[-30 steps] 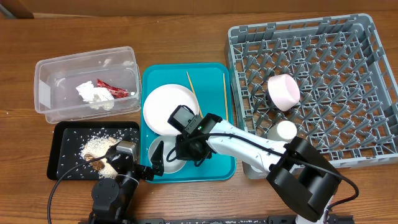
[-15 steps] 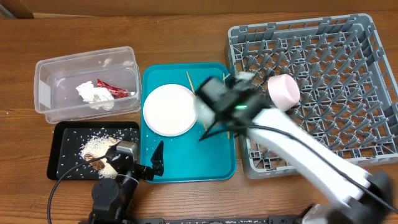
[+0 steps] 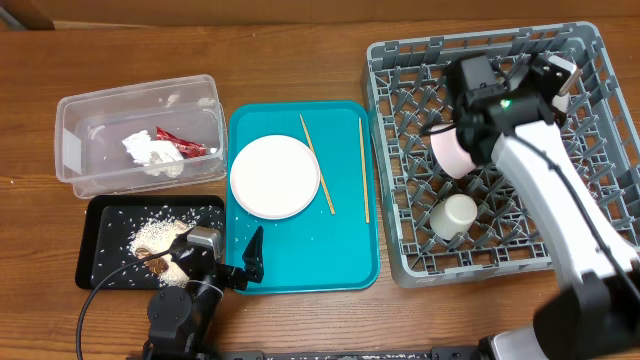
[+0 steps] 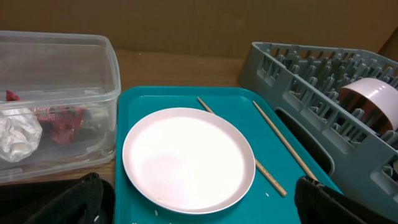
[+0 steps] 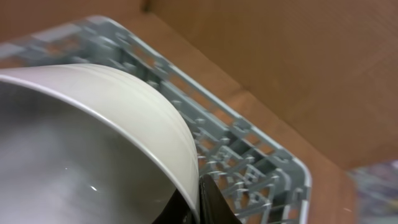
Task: Sort waste into correct bins and load items into the dishwasher
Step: 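Carry the grey bowl into the dish rack beside the pink bowl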
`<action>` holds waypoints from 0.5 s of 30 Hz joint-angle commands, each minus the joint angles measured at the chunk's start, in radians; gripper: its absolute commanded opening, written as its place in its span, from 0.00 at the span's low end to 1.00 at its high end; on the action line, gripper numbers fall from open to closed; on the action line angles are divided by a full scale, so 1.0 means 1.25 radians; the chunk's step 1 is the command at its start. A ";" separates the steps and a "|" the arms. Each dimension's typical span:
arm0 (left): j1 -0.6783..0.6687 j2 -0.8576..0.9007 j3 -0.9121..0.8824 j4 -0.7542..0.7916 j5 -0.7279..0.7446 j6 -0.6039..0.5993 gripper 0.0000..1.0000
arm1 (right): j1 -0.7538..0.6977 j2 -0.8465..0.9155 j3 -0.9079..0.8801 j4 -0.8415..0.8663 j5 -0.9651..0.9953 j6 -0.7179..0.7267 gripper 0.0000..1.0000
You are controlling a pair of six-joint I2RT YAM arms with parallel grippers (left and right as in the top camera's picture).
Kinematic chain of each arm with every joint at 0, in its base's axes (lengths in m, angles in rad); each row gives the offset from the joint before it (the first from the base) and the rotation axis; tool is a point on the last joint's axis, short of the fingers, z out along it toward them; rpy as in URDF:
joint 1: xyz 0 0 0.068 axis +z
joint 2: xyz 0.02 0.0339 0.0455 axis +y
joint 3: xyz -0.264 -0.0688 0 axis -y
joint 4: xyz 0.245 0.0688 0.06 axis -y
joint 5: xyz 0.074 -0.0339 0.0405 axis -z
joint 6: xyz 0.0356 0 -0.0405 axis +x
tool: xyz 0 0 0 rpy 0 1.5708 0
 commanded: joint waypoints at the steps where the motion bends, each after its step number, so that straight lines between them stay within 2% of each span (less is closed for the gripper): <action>1: 0.003 -0.009 -0.004 0.003 0.001 0.012 1.00 | -0.047 0.068 -0.006 -0.005 0.036 -0.008 0.04; 5: 0.003 -0.009 -0.004 0.003 0.001 0.012 1.00 | -0.058 0.127 -0.006 -0.016 0.035 -0.061 0.04; 15: 0.003 -0.009 -0.004 0.003 0.001 0.013 1.00 | -0.056 0.160 -0.006 -0.080 0.014 -0.060 0.04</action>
